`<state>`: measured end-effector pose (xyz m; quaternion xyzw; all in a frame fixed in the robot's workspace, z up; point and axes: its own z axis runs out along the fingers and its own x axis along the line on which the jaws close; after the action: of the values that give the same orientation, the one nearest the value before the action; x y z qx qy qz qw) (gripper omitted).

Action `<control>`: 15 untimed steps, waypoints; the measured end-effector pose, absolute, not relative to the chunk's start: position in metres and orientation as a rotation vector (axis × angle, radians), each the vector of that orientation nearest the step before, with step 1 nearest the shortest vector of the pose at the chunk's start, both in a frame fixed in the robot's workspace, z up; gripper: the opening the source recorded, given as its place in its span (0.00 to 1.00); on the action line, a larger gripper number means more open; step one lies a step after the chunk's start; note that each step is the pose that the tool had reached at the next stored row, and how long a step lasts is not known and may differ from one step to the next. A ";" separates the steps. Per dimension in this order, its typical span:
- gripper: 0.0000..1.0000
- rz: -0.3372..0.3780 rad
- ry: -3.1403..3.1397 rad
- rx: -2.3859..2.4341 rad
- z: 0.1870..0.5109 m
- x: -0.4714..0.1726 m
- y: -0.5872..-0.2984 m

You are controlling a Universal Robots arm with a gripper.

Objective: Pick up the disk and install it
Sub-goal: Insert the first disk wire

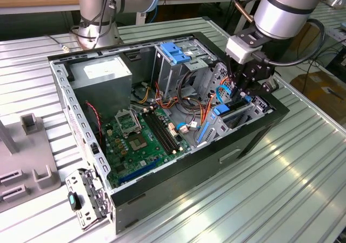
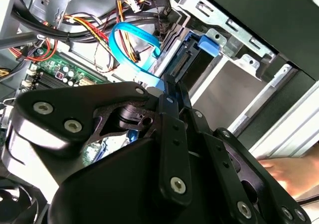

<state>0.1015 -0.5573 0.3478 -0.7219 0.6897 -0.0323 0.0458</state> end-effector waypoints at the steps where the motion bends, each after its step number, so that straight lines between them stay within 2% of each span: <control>1: 0.16 -0.099 2.105 -2.205 0.347 0.102 -0.557; 15: 0.16 -0.099 2.105 -2.205 0.344 0.102 -0.557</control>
<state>0.1015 -0.5574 0.3436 -0.7223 0.6893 -0.0324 0.0457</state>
